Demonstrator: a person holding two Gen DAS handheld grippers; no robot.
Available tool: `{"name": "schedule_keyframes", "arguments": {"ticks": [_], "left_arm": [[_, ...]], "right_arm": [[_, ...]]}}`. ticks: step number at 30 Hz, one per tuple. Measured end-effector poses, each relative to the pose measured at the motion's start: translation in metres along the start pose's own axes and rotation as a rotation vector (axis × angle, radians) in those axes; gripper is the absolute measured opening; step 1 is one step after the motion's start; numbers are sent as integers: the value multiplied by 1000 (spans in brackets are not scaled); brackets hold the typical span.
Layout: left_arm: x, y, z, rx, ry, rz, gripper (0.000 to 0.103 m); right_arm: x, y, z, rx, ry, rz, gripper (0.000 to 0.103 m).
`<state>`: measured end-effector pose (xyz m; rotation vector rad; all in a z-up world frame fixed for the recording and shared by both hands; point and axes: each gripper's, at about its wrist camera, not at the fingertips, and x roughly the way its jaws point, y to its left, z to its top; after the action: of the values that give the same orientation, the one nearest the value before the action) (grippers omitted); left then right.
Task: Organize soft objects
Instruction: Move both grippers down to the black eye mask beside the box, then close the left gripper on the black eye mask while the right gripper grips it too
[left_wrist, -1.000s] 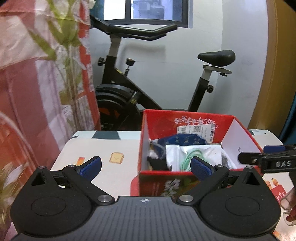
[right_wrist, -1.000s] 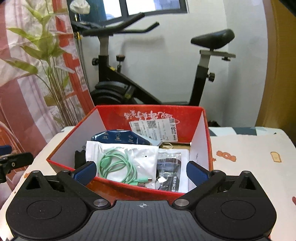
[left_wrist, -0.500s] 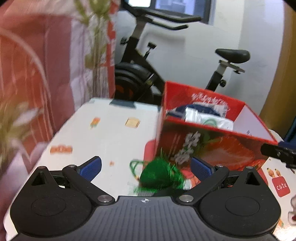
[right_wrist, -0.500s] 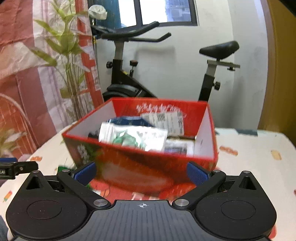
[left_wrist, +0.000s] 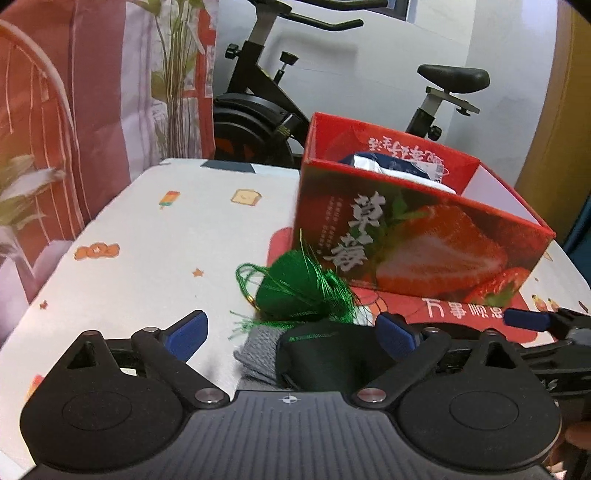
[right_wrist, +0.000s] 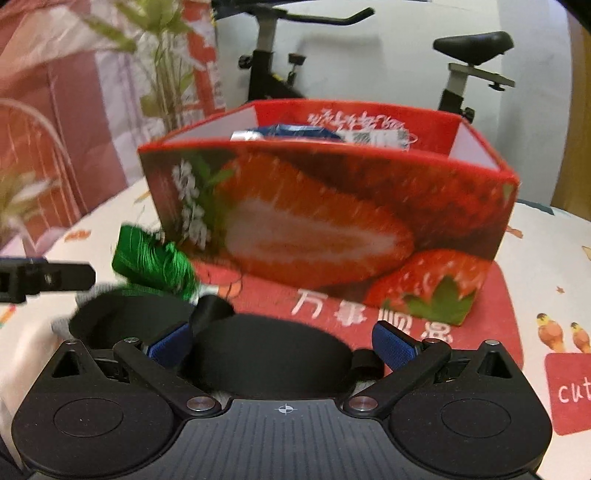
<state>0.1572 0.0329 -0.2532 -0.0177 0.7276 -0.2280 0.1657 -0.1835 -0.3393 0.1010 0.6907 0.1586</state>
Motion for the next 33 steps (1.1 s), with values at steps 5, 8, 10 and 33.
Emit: {"name": "schedule_keyframes", "arguments": {"ticks": [5, 8, 10, 33], "left_arm": [[2, 2, -10, -23, 18, -12, 93], [5, 3, -13, -33, 28, -19, 89], [6, 3, -13, -31, 30, -18, 84], [20, 5, -22, -80, 72, -115, 63]], "right_arm": [[4, -4, -13, 17, 11, 15, 102], [3, -4, -20, -5, -1, 17, 102], [3, -4, -24, -12, -12, 22, 102], [5, -10, -25, -6, -17, 49, 103]]}}
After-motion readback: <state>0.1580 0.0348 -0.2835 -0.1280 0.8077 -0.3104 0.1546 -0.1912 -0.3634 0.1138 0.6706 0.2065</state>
